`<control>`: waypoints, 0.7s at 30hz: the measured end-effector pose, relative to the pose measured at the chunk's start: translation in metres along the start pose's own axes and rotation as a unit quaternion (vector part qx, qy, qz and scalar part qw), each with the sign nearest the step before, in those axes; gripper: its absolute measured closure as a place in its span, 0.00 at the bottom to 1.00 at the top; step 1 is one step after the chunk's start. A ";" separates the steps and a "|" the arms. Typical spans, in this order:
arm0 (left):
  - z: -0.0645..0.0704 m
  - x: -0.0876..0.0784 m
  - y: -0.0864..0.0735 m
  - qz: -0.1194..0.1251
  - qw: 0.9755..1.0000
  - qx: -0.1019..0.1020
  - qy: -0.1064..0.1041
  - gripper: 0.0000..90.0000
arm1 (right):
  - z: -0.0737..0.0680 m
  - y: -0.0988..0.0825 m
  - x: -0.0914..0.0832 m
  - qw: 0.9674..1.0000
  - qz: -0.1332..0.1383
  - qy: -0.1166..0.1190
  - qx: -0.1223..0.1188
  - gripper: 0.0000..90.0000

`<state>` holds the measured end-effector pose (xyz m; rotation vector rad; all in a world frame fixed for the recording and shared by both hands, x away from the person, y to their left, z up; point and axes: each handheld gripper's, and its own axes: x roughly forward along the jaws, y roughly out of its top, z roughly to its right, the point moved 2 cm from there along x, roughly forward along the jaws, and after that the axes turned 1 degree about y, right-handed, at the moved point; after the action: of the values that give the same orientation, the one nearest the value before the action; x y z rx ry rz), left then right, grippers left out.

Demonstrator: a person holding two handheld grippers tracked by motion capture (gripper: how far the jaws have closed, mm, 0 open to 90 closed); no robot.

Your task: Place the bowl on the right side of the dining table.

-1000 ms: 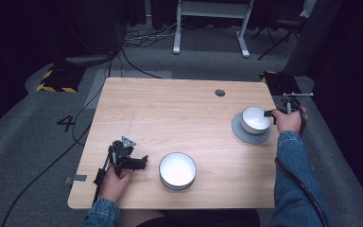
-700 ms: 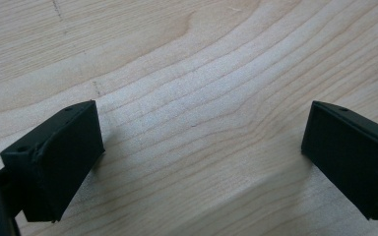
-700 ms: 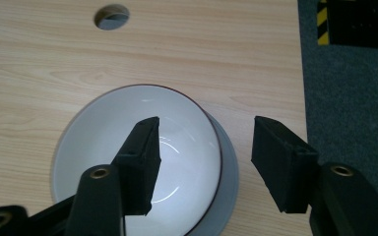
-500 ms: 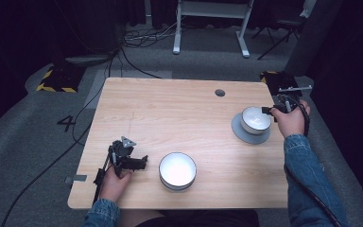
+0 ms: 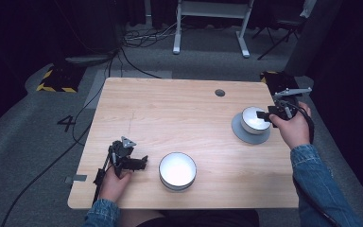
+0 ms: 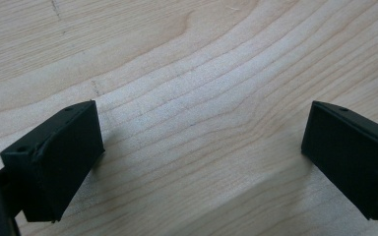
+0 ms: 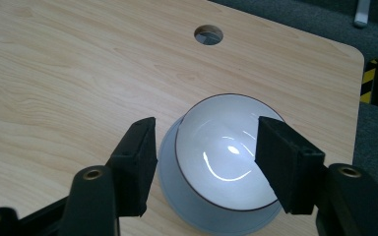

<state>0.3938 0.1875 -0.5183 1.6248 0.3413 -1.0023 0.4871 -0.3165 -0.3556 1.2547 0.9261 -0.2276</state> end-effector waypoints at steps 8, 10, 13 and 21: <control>0.000 0.000 0.000 0.000 1.000 -0.001 -0.001 0.03 | -0.016 -0.005 -0.019 1.000 -0.009 0.011 -0.009 0.45; 0.000 0.000 0.000 0.000 1.000 0.000 0.000 0.03 | -0.021 -0.007 -0.022 1.000 -0.014 0.017 -0.016 0.45; 0.000 0.000 0.000 -0.001 1.000 -0.001 -0.002 0.03 | -0.029 -0.009 -0.026 0.999 -0.017 0.022 -0.033 0.44; 0.000 0.000 0.000 0.000 1.000 0.000 -0.001 0.03 | -0.042 -0.023 -0.035 0.997 -0.027 0.014 -0.067 0.43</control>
<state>0.3938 0.1874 -0.5183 1.6233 0.3407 -1.0037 0.4310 -0.2991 -0.3475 1.1132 0.9835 -0.1885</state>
